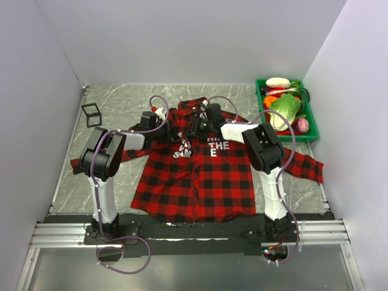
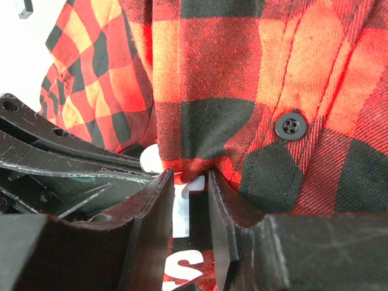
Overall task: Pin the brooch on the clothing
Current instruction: Pin the brooch to the clothes.
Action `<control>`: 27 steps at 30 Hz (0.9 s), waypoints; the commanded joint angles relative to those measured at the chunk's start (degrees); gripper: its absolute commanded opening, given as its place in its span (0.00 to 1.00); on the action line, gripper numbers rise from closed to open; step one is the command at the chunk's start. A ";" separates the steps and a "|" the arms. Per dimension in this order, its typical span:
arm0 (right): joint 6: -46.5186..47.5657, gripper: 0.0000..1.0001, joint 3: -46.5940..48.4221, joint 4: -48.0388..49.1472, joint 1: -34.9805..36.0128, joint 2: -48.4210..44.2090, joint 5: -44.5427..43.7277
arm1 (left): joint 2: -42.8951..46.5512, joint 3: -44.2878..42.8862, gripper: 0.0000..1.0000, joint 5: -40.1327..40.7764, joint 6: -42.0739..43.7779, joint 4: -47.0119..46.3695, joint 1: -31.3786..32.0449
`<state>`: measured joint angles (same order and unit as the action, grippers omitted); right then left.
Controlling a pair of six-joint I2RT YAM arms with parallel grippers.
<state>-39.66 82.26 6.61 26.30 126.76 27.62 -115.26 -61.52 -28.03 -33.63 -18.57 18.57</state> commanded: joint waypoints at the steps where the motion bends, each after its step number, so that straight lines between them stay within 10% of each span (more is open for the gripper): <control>1: 1.87 0.36 2.65 -0.90 0.94 0.07 -1.78 | -0.67 -0.97 0.01 0.52 1.46 2.22 0.77; 27: 0.46 0.36 2.64 -0.81 2.61 1.03 -4.41 | -0.49 -0.27 0.01 -0.53 0.40 0.55 0.86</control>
<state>-39.18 82.94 5.85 27.35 126.78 25.15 -115.28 -61.63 -28.03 -33.69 -18.55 18.57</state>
